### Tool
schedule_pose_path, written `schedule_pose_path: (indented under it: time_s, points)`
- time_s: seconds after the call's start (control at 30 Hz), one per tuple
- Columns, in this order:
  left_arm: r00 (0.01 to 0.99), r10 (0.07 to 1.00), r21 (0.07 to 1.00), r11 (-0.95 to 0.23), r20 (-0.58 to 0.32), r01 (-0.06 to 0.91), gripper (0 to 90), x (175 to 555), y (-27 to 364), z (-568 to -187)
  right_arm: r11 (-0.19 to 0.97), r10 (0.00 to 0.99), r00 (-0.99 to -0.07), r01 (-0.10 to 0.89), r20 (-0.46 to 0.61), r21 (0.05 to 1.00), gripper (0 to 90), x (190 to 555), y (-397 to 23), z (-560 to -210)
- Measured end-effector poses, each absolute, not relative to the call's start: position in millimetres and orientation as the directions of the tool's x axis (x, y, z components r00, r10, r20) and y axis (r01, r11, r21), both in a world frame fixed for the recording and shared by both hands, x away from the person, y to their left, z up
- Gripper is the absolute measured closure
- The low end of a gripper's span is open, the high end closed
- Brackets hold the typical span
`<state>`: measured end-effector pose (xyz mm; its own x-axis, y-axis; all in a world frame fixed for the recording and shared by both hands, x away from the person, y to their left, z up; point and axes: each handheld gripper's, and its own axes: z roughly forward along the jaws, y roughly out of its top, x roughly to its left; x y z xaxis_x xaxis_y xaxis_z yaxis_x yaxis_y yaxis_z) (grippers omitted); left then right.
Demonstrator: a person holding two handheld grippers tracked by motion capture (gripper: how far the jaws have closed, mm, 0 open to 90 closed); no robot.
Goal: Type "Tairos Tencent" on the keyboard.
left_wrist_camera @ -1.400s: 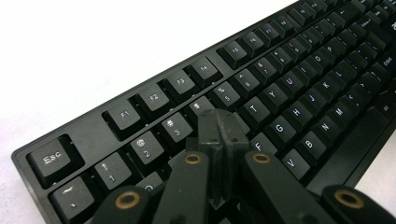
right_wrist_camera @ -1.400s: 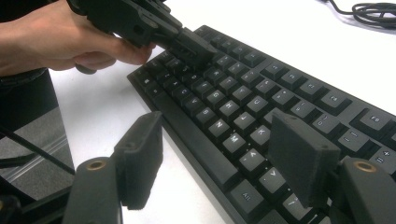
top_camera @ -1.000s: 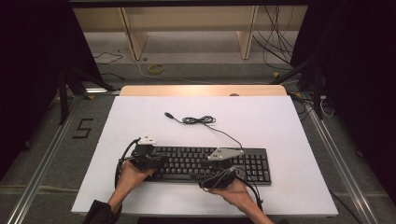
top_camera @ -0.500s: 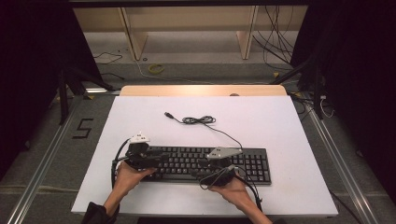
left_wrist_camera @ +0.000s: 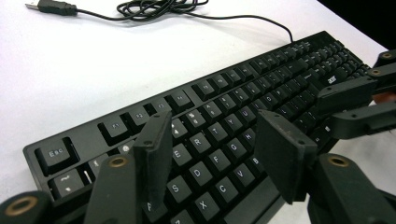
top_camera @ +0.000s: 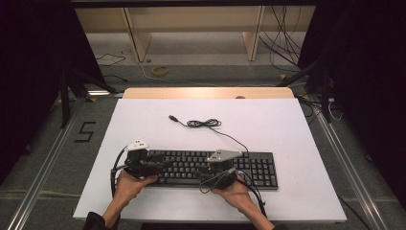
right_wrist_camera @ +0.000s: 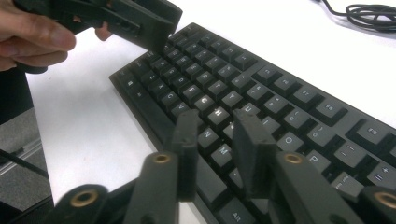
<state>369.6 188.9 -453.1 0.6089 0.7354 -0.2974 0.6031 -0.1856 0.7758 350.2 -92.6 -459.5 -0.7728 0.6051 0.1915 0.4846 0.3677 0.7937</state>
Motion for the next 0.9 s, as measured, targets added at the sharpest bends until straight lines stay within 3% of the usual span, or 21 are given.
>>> schedule_pose_path:
  time_s: [0.4,0.9]
  points:
    - [0.613,0.731,0.781,-0.18,-0.3,0.598,41.6,362.1,188.8,-454.0,0.389,0.597,-0.78,0.486,0.187,0.782,86.8,355.0,-80.3,-462.4]
    - [0.627,0.722,0.806,-0.165,-0.293,0.568,37.4,351.4,192.0,-454.3,0.419,0.597,-0.783,0.49,0.175,0.764,90.0,358.8,-71.4,-467.9]
